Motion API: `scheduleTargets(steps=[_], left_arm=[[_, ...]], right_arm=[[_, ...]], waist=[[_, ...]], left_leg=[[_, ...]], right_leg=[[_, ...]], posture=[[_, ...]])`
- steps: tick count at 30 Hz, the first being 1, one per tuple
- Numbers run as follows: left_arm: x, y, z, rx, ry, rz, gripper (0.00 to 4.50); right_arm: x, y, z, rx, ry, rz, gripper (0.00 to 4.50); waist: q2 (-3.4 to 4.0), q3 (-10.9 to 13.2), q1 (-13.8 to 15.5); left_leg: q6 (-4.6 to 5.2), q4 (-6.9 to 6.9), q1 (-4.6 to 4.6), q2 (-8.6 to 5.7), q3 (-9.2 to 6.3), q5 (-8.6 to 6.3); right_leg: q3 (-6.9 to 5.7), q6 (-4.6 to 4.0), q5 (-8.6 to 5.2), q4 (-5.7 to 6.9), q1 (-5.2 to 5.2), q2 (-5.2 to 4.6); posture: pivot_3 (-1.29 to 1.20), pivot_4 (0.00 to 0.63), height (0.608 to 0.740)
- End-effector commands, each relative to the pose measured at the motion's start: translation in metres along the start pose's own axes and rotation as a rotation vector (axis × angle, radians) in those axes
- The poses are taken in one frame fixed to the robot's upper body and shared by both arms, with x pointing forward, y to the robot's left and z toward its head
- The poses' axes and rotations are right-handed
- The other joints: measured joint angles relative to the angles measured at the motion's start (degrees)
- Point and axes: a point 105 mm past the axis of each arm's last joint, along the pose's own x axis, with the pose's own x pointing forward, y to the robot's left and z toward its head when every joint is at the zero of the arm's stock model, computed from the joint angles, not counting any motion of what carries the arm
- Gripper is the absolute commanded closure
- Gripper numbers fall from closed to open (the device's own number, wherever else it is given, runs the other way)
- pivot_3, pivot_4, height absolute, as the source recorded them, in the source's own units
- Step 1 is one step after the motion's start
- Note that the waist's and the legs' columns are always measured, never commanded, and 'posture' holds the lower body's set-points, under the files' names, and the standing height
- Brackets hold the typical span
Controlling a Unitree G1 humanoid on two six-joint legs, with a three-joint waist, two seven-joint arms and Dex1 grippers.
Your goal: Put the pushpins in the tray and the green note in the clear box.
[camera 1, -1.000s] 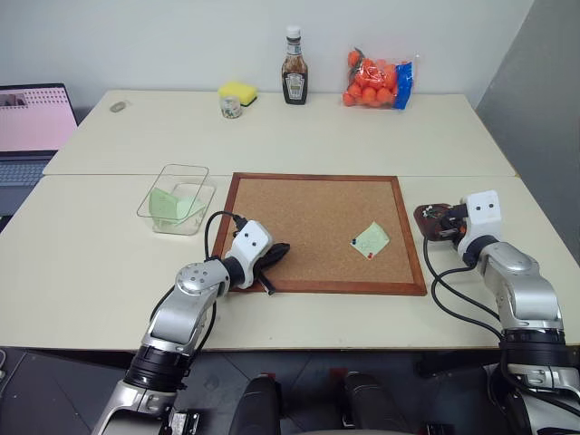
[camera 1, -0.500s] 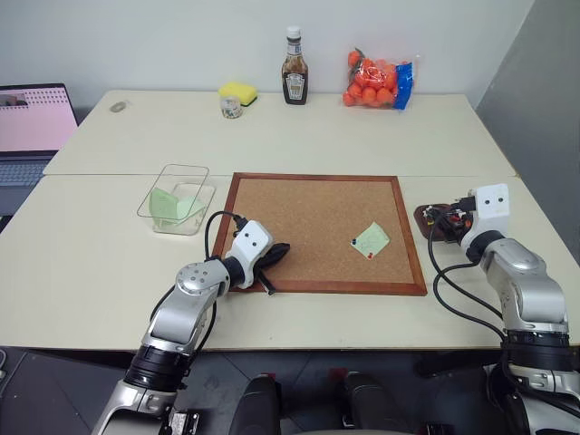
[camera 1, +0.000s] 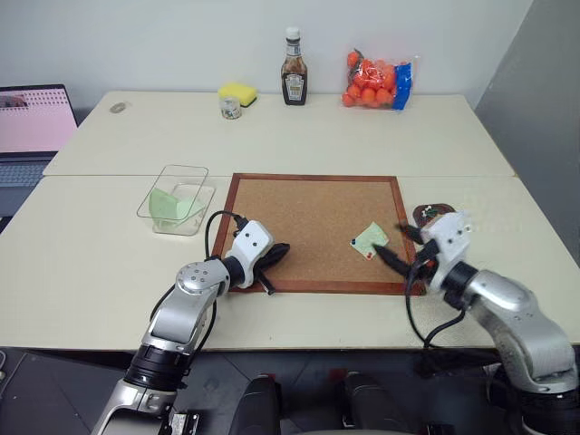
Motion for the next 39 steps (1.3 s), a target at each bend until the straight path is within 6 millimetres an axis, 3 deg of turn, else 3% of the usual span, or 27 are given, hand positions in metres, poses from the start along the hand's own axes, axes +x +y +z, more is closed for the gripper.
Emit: scheduleTargets(steps=[1, 9, 18, 27, 32, 34, 39], left_arm=[[0.002, -0.01, -0.011, -0.005, 0.042, -0.046, 4.5], [-0.001, -0.008, -0.011, 0.0, 0.047, -0.044, 4.5], [-0.002, -0.008, -0.009, 0.002, 0.044, -0.045, 4.5], [-0.002, -0.009, -0.009, 0.001, 0.041, -0.046, 4.5], [-0.002, -0.01, -0.01, 0.0, 0.042, -0.045, 4.5], [-0.002, -0.009, -0.01, 0.0, 0.042, -0.044, 4.5], [-0.002, -0.01, -0.01, -0.001, 0.041, -0.044, 4.5]], right_arm=[[0.006, 0.009, 0.001, -0.076, 0.001, 0.048, 1.13], [0.015, 0.003, -0.02, -0.05, 0.051, 0.047, 1.13], [0.021, -0.01, -0.029, -0.001, 0.054, -0.002, 1.13], [0.018, -0.015, -0.037, 0.013, 0.076, -0.019, 3.27], [0.017, -0.016, -0.038, 0.006, 0.079, -0.019, 4.24], [0.017, -0.016, -0.038, 0.002, 0.08, -0.019, 4.48], [0.016, -0.019, -0.028, -0.024, 0.034, -0.031, 4.48]], waist=[[0.0, 0.0, 0.0], [-0.01, 0.0, 0.0], [-0.01, 0.0, 0.0], [-0.01, 0.0, 0.0], [0.0, 0.0, 0.0], [-0.01, 0.0, 0.0], [-0.01, 0.0, 0.0]], left_leg=[[0.0, 0.0, -0.01, -0.01, 0.0, 0.0], [0.0, -0.02, 0.0, 0.01, -0.01, 0.0], [0.0, -0.02, 0.0, 0.01, -0.01, 0.0], [0.0, -0.02, 0.0, 0.01, 0.0, 0.0], [0.0, -0.02, 0.0, 0.01, 0.0, 0.0], [0.0, -0.02, 0.0, 0.01, 0.0, 0.0], [0.0, -0.02, -0.01, 0.01, 0.0, 0.0]], right_leg=[[0.0, 0.0, 0.0, -0.01, 0.0, 0.0], [-0.01, -0.01, 0.0, -0.02, 0.0, 0.01], [-0.02, -0.01, 0.0, -0.02, 0.0, 0.01], [-0.01, -0.01, 0.0, -0.02, 0.0, 0.01], [-0.01, -0.01, 0.0, -0.02, 0.0, 0.01], [-0.01, -0.01, 0.0, -0.02, 0.0, 0.01], [-0.01, -0.01, 0.0, -0.02, 0.0, 0.01]], posture=[[0.0, 0.15, 0.74], [0.0, 0.15, 0.74], [0.0, 0.15, 0.74], [0.0, 0.15, 0.74], [0.0, 0.15, 0.74], [0.0, 0.15, 0.74], [0.0, 0.15, 0.74]])
